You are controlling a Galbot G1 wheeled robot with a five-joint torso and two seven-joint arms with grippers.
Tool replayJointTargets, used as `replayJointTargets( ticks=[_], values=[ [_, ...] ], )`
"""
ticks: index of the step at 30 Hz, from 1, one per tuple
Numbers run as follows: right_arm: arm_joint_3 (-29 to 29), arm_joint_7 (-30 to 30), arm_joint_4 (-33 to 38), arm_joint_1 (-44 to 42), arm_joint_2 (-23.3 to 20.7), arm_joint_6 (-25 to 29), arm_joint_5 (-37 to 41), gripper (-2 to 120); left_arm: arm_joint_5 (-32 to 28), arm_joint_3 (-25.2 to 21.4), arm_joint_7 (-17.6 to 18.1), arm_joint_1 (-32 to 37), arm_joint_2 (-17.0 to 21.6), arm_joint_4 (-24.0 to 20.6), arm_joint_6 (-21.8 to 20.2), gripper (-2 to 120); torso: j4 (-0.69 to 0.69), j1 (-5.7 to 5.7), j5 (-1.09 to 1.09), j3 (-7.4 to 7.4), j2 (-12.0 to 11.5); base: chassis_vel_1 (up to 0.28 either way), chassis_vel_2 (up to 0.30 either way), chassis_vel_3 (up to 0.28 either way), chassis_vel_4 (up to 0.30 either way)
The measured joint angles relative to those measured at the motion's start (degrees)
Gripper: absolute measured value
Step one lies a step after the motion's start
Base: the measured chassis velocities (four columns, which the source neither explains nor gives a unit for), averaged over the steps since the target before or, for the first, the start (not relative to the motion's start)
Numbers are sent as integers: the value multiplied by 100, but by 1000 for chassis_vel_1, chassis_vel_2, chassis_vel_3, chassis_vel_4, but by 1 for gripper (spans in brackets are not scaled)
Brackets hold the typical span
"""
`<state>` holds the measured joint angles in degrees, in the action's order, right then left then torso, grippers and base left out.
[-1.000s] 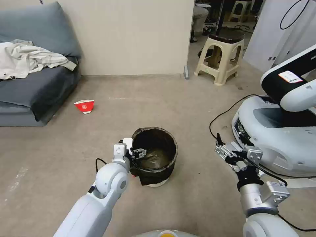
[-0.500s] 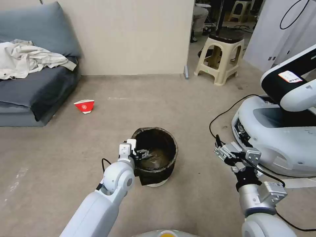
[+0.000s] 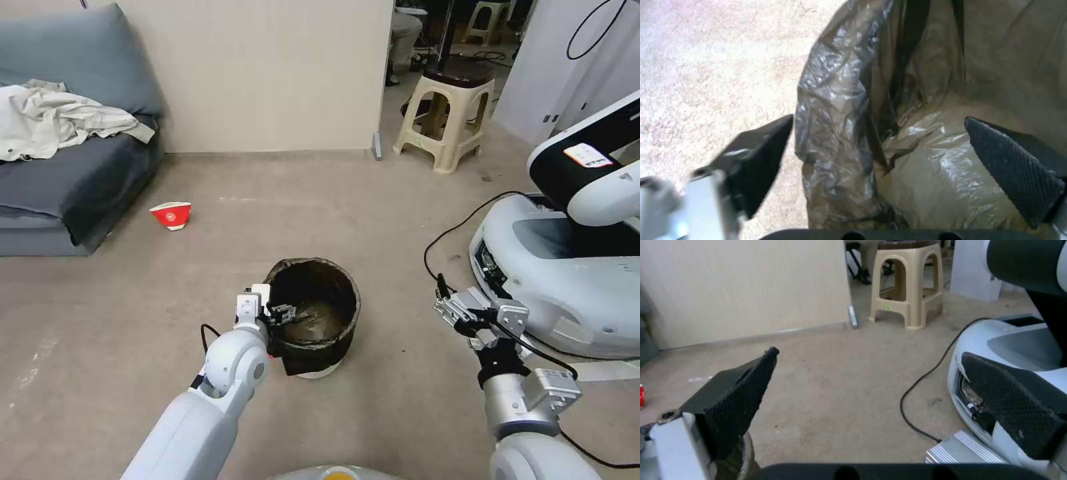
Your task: Pick up the trash can from the floor.
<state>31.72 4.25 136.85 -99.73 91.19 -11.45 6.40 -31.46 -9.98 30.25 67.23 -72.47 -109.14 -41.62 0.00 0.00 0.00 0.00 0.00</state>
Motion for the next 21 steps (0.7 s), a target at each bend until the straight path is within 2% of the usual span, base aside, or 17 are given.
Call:
replayJointTargets(
  ticks=[3,4,8,9,12,13,16,17,20,21],
  values=[
    [-1,0,10,-7,0,0,0,100,13,18,-9,12,-11,15,16,81,0,0,0,0,0,0,0,0,0],
    [-1,0,10,-7,0,0,0,100,13,18,-9,12,-11,15,16,81,0,0,0,0,0,0,0,0,0],
    [1,2,43,-20,-1,5,-2,100,53,45,-24,35,-3,21,126,61,0,0,0,0,0,0,0,0,0],
    [1,2,43,-20,-1,5,-2,100,53,45,-24,35,-3,21,126,61,0,0,0,0,0,0,0,0,0],
    [-12,4,54,-26,0,9,-4,100,69,47,-26,58,13,0,154,46,0,0,0,0,0,0,0,0,0],
    [-12,4,54,-26,0,9,-4,100,69,47,-26,58,13,0,154,46,0,0,0,0,0,0,0,0,0],
    [-22,4,61,-27,0,11,-6,100,69,27,-28,101,22,-31,164,31,0,0,0,0,0,0,0,0,0],
    [-22,4,61,-27,0,11,-6,100,69,27,-28,101,22,-31,164,31,0,0,0,0,0,0,0,0,0],
    [-34,4,63,-28,0,15,-7,100,70,16,-28,146,15,-73,170,18,0,0,0,0,0,0,0,0,0],
    [-34,4,63,-28,0,15,-7,100,70,16,-28,146,15,-73,170,18,0,0,0,0,0,0,0,0,0]
  ],
)
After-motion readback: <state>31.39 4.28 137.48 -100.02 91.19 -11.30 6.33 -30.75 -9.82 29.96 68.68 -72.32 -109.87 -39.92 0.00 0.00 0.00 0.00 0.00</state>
